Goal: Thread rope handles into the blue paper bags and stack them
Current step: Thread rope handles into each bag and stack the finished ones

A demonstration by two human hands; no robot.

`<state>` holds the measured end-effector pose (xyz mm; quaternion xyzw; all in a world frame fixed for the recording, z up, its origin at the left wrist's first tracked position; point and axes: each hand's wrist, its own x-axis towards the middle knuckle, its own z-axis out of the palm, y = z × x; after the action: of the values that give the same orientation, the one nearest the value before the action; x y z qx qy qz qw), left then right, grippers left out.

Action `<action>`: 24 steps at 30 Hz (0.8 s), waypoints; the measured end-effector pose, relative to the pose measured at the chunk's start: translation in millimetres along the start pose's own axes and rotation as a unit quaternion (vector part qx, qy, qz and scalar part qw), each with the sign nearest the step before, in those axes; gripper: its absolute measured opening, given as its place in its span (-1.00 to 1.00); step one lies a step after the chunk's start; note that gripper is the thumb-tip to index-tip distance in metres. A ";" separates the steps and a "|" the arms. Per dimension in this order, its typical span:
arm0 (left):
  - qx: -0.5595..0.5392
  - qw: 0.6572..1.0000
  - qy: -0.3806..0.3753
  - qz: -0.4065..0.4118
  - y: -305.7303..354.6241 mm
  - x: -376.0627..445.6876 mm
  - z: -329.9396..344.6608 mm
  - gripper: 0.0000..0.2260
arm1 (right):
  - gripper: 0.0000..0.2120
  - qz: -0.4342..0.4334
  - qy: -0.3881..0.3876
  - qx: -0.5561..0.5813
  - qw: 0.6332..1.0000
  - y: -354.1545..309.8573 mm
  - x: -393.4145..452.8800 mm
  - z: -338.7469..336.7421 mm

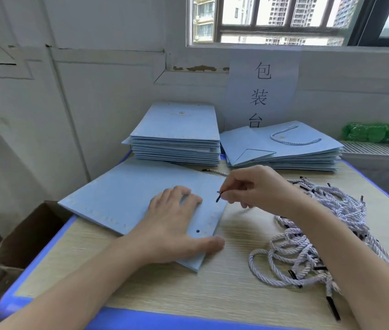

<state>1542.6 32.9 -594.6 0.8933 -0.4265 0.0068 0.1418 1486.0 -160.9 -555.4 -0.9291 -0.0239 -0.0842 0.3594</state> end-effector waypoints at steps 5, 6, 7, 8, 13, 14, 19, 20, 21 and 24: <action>-0.062 0.998 0.021 -0.016 0.3 1.5 0.6 -0.11 | -0.92 -0.022 -0.040 0.022 0.999 -9.8 -4.3 8.4; -0.064 0.998 0.013 -0.016 -0.2 1.1 0.2 -0.11 | -0.93 -0.025 -0.040 0.017 0.999 -10.0 -4.4 10.7; -0.065 0.998 0.003 -0.014 -1.0 0.3 0.1 -0.11 | -0.95 -0.029 -0.043 0.005 0.999 -10.6 -4.4 13.3; -0.068 0.998 -0.009 -0.013 -1.4 -0.3 -0.2 -0.12 | -0.96 -0.036 -0.051 -0.011 0.998 -11.9 -4.6 16.5; -0.084 0.996 -0.033 -0.013 -2.4 -0.1 -2.7 -0.25 | -0.95 -0.094 -0.073 -0.066 0.991 -20.8 -6.5 30.8; -0.088 0.995 -0.037 -0.016 -2.5 -0.1 -3.1 -0.28 | -0.95 -0.101 -0.072 -0.071 0.990 -22.0 -6.7 32.3; -0.116 0.992 -0.049 -0.022 -3.9 0.2 -5.7 -0.45 | -0.97 -0.121 -0.070 -0.086 0.986 -23.1 -6.5 35.3; -0.123 0.991 -0.050 -0.028 -4.3 0.7 -6.0 -0.44 | -0.96 -0.128 -0.073 -0.091 0.985 -22.9 -6.7 36.1; -0.131 0.990 -0.051 -0.035 -4.3 1.0 -6.6 -0.42 | -0.93 -0.133 -0.080 -0.098 0.983 -23.5 -7.3 36.5; -0.162 0.983 -0.060 -0.057 -3.4 0.6 -12.2 -0.50 | -0.74 -0.134 -0.112 -0.113 0.978 -27.6 -10.8 33.4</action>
<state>1546.9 37.6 -583.7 0.8802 -0.3781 -0.1237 0.2588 1477.2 -117.9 -563.2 -0.9556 -0.1791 -0.0294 0.2323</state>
